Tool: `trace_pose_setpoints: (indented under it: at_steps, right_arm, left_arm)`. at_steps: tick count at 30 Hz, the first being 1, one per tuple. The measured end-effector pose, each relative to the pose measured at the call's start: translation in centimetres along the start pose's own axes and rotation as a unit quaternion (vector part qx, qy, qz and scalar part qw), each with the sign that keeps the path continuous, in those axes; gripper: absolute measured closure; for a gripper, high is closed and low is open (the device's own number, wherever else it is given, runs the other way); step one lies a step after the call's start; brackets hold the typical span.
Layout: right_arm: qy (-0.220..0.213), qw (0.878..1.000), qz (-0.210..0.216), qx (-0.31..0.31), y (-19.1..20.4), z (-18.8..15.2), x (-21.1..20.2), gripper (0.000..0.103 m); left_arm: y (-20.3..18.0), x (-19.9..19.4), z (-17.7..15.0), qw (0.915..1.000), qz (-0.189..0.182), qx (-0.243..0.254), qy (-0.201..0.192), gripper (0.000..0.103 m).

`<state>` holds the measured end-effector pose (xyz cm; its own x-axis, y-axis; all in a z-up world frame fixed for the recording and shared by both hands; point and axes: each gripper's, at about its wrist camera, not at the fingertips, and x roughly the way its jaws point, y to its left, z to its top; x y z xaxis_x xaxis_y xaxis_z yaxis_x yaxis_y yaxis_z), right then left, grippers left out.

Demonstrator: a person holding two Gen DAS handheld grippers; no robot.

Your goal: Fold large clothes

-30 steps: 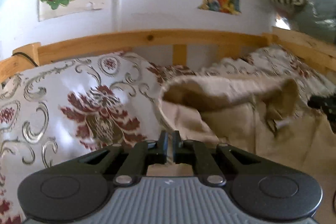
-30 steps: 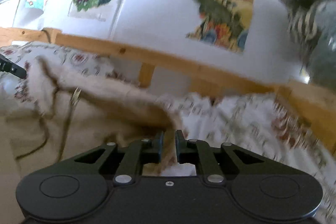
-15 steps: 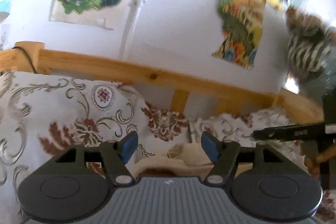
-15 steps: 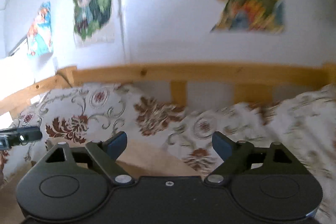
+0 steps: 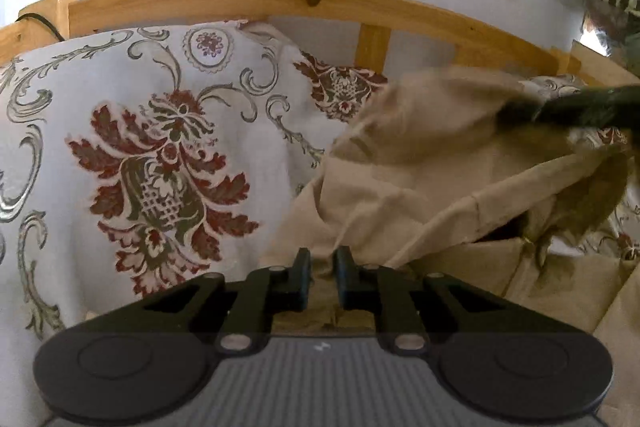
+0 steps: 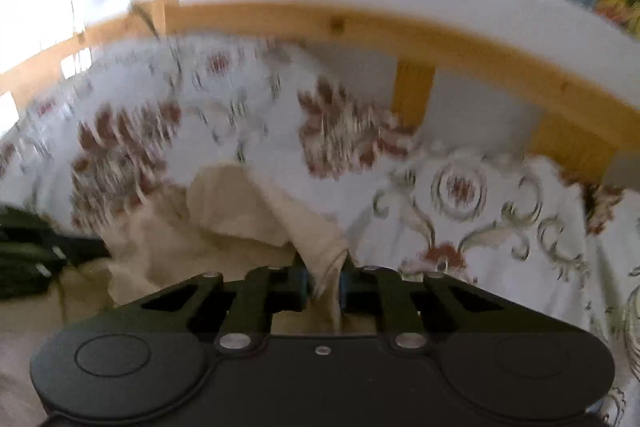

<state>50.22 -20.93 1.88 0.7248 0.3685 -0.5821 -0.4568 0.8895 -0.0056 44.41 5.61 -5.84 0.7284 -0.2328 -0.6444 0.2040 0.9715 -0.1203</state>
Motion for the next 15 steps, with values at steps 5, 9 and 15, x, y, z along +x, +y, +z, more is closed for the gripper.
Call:
trace_pose_setpoints:
  at_steps: [5, 9, 15]
  right_arm:
    - [-0.109, 0.994, 0.015, -0.022, 3.4, -0.3, -8.4, 0.091]
    - [-0.184, 0.977, -0.026, -0.108, 8.8, -5.1, -15.8, 0.091]
    - [-0.2, 0.96, -0.079, -0.18, 16.6, -15.6, -22.2, 0.091]
  left_arm:
    - [0.3, -4.1, -1.1, 0.9987, -0.026, -0.043, -0.012, 0.088]
    - [1.4, -10.5, -4.0, 0.9935, -0.073, -0.079, -0.035, 0.052]
    - [3.5, -18.9, -9.1, 0.9828, -0.102, -0.149, -0.038, 0.016]
